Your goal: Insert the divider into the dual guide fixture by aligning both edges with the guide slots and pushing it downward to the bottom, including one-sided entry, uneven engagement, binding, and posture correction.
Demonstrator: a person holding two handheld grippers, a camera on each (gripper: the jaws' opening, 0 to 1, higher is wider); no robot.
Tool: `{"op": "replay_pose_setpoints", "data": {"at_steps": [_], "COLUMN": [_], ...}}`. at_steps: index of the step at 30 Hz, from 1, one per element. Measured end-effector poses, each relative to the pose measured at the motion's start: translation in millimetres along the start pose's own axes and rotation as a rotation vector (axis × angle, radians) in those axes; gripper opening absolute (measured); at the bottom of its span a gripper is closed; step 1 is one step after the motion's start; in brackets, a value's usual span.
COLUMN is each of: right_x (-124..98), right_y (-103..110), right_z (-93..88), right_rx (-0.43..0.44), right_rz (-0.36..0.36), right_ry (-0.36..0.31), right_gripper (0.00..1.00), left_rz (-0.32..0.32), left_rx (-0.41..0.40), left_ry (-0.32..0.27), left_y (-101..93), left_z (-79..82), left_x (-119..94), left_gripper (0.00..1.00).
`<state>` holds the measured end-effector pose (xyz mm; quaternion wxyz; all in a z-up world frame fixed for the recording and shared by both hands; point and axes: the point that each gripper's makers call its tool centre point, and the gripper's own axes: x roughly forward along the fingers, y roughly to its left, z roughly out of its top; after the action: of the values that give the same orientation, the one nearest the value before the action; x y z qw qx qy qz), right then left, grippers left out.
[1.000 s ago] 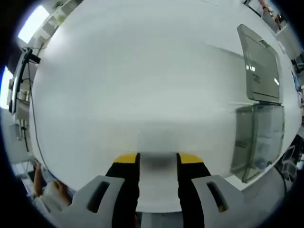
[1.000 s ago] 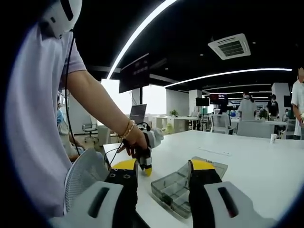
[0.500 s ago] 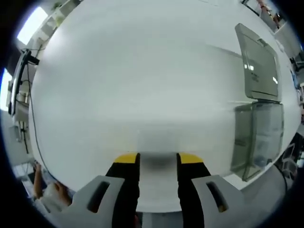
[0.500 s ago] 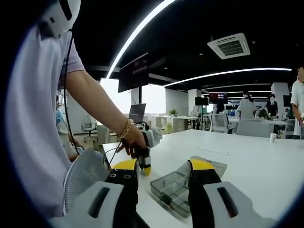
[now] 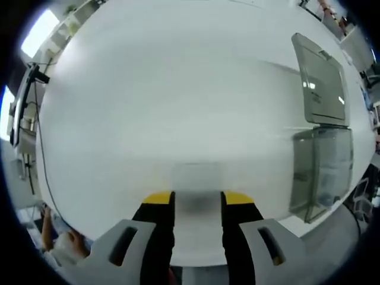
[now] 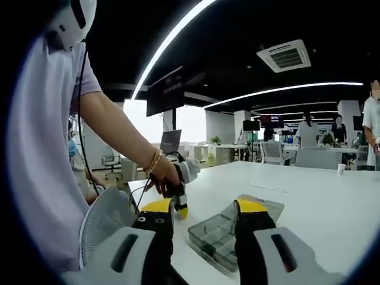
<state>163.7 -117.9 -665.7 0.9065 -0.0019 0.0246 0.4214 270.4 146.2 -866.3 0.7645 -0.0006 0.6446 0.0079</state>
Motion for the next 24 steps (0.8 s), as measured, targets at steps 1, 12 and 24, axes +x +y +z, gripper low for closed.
{"op": "replay_pose_setpoints", "data": {"at_steps": [1, 12, 24], "right_x": [-0.1, -2.1, -1.7], "right_y": [-1.3, -12.9, -14.3], "right_z": [0.5, 5.0, 2.3], "right_rx": [0.007, 0.089, 0.096], "right_rz": [-0.002, -0.03, -0.034], "right_ry": [-0.002, -0.029, -0.01], "right_gripper": [0.36, 0.33, 0.32], "left_rz": [-0.001, -0.037, -0.08], "left_rx": [0.001, 0.031, 0.093], "left_ry": [-0.004, -0.097, -0.244], "left_y": [0.2, -7.5, -13.4], "left_z": [0.6, 12.3, 24.0], "left_x": [-0.3, -5.9, -12.9], "left_gripper": [0.28, 0.28, 0.28]}}
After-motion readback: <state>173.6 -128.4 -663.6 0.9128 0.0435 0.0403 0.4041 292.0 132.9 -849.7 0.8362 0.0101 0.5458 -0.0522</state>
